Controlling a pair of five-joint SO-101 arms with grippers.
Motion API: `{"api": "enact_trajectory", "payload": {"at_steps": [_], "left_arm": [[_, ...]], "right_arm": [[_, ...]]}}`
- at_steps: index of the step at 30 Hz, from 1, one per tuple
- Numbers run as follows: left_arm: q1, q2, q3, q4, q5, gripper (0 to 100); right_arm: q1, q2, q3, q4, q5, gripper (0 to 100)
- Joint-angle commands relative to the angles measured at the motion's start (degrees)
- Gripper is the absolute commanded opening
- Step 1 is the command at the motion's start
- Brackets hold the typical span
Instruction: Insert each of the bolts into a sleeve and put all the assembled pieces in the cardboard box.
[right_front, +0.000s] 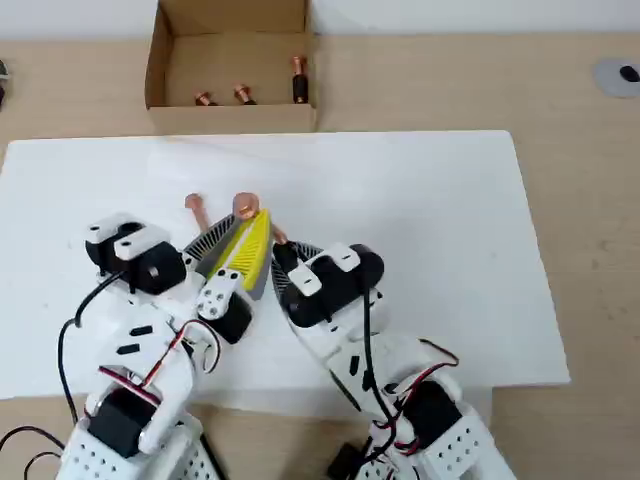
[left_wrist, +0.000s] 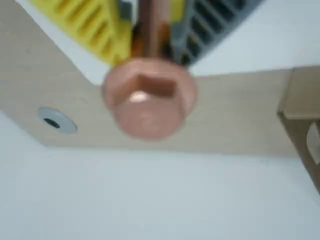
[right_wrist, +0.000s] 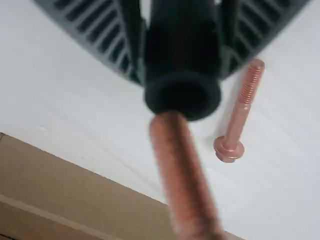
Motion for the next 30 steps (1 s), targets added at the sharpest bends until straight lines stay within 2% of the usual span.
{"api": "enact_trajectory", "payload": {"at_steps": [1, 5, 11, 18, 30], "left_arm": [[1.58, -0.04, -2.55, 1.32, 0.62, 1], [1.41, -0.04, -4.48, 1.58, 0.26, 1], [1.32, -0.04, -7.47, 6.77, -2.29, 1], [1.14, -0.04, -8.44, 6.77, -5.01, 1], [1.58, -0.04, -7.56, 8.7, -4.75, 1]], "right_arm": [[-0.4, -5.05, -0.75, -1.93, 0.26, 1.2], [-0.4, -5.05, -0.75, -1.93, 0.26, 1.2], [-0.4, -5.05, -0.84, -1.93, 0.26, 1.2], [-0.4, -5.05, -0.84, -1.93, 0.26, 1.2], [-0.4, -5.05, -1.45, -1.93, 0.26, 1.2]]}}
